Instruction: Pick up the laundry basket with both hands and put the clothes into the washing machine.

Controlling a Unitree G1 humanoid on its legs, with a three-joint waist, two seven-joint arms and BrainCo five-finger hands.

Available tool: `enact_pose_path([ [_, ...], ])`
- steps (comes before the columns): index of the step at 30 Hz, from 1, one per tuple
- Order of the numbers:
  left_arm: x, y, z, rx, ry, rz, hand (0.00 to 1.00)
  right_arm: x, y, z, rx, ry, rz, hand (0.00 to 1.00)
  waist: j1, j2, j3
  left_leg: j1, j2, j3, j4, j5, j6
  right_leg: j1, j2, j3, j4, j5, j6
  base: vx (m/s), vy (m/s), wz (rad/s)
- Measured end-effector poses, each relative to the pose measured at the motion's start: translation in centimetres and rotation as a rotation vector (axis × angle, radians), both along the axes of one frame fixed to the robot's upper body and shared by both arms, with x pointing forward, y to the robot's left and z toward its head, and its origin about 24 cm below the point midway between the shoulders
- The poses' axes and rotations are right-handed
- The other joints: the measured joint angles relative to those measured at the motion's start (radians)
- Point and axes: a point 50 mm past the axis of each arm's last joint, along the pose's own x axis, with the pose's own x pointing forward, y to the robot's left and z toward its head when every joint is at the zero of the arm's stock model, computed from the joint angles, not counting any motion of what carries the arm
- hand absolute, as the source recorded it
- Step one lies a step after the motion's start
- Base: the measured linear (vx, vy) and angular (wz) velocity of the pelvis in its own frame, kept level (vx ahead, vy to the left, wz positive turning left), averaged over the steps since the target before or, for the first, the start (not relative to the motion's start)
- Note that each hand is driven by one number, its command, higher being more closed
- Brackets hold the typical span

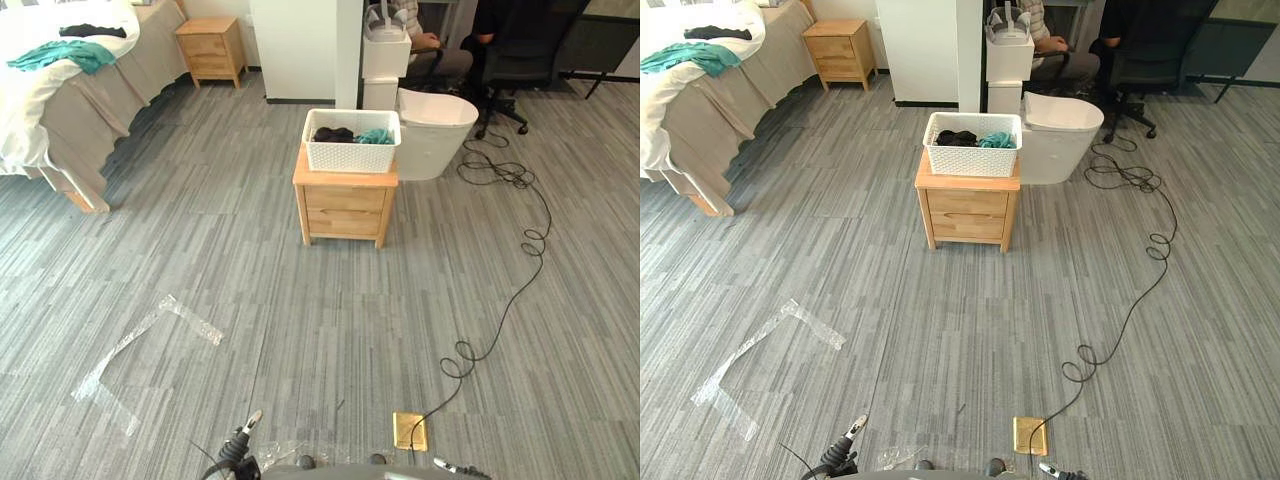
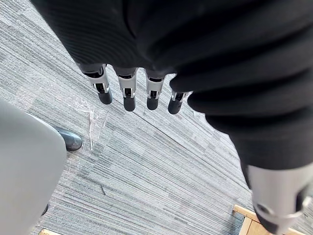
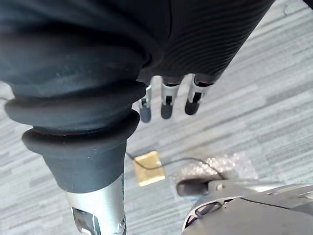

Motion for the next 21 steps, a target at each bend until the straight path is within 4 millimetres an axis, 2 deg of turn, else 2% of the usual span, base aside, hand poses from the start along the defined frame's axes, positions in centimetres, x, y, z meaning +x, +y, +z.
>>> enact_pose_path([
  [7,0.1,0.5,0.1,0.013,-0.002,0.007,0.00,0.4,0.1,0.1,0.001,-0.014,-0.006,0.00,-0.001,-0.006,0.007,-0.015,0.000,0.000,0.021,-0.008,0.007,0.003,0.000,-0.003,0.004,-0.005,-0.008,0.00,0.001,0.01],
  [8,0.5,0.7,0.2,0.017,-0.011,0.014,0.00,0.8,0.2,0.1,0.004,-0.025,-0.009,0.00,-0.001,-0.010,0.024,-0.043,0.003,-0.003,0.092,-0.041,0.006,0.012,-0.001,-0.007,0.004,-0.011,-0.013,-0.01,0.006,0.19],
  [9,1.2,0.9,0.4,0.024,-0.026,0.011,0.00,1.6,0.2,0.2,0.005,-0.046,-0.012,0.00,-0.003,-0.010,0.053,-0.107,0.015,0.003,0.253,-0.101,-0.007,0.025,0.000,-0.013,0.002,-0.034,-0.041,-0.04,0.009,0.24],
  [11,1.7,1.1,0.5,0.028,-0.042,0.017,0.00,2.3,0.2,0.4,0.003,-0.065,-0.012,0.00,-0.001,-0.006,0.075,-0.184,0.027,0.027,0.423,-0.119,-0.029,0.031,-0.004,-0.026,0.010,-0.047,-0.049,-0.10,0.028,0.17],
  [12,2.0,1.2,0.7,0.024,-0.066,0.049,0.00,3.6,0.3,0.7,-0.013,-0.100,0.048,0.00,0.000,0.005,0.098,-0.276,0.058,0.076,0.628,-0.101,-0.041,0.029,-0.012,-0.025,0.042,-0.063,-0.061,-0.05,0.083,-0.07],
  [13,2.1,1.2,0.7,0.021,-0.072,0.071,0.00,5.0,0.1,1.2,-0.040,-0.137,0.124,0.00,0.002,0.013,0.115,-0.357,0.093,0.127,0.751,-0.116,-0.025,0.025,-0.023,-0.013,0.084,-0.085,-0.067,0.06,0.171,-0.22],
  [14,2.2,1.2,0.8,0.028,-0.070,0.072,0.00,6.7,0.0,1.8,-0.069,-0.184,0.165,0.00,-0.001,0.025,0.126,-0.409,0.101,0.181,0.735,-0.126,-0.009,0.009,-0.066,0.003,0.147,-0.121,-0.052,0.18,0.262,-0.33],
  [15,2.1,1.3,0.8,0.033,-0.070,0.074,0.00,7.6,0.1,2.1,-0.074,-0.206,0.174,0.00,0.006,0.027,0.127,-0.428,0.088,0.196,0.613,-0.120,-0.018,0.002,-0.100,0.021,0.160,-0.137,-0.031,0.15,0.217,-0.31],
  [16,2.0,1.4,0.8,0.035,-0.068,0.076,0.00,7.9,0.2,2.2,-0.074,-0.213,0.185,0.00,0.008,0.028,0.126,-0.434,0.082,0.192,0.552,-0.111,-0.026,0.001,-0.109,0.030,0.161,-0.142,-0.023,0.23,0.268,-0.39],
  [17,1.7,1.5,0.7,0.039,-0.062,0.080,0.00,8.4,0.4,2.3,-0.070,-0.224,0.192,0.00,0.014,0.031,0.124,-0.447,0.078,0.169,0.446,-0.093,-0.049,-0.003,-0.119,0.046,0.160,-0.152,-0.007,0.30,0.280,-0.47],
  [18,1.5,1.5,0.7,0.034,-0.056,0.092,0.00,8.0,0.5,2.1,-0.059,-0.212,0.186,0.00,0.033,0.039,0.118,-0.455,0.080,0.130,0.394,-0.090,-0.053,-0.011,-0.124,0.061,0.174,-0.174,0.016,0.38,0.351,-0.44],
  [19,1.3,1.5,0.6,0.029,-0.054,0.112,0.00,7.6,0.5,1.9,-0.053,-0.195,0.180,0.00,0.041,0.041,0.114,-0.466,0.079,0.106,0.404,-0.093,-0.047,-0.017,-0.131,0.066,0.196,-0.197,0.025,0.42,0.363,-0.47],
  [20,0.6,1.6,0.5,0.026,-0.037,0.143,0.00,6.2,0.4,1.4,-0.037,-0.147,0.156,0.00,0.061,0.033,0.097,-0.474,0.075,0.079,0.468,-0.116,-0.018,-0.047,-0.158,0.088,0.281,-0.255,0.054,0.49,0.381,-0.46],
  [21,-1.1,1.4,0.0,0.015,0.012,0.170,0.00,4.3,0.5,0.8,-0.015,-0.090,0.129,0.00,0.077,0.026,0.063,-0.450,0.060,0.084,0.500,-0.131,0.015,-0.077,-0.195,0.100,0.454,-0.331,0.102,0.49,0.363,-0.47],
])
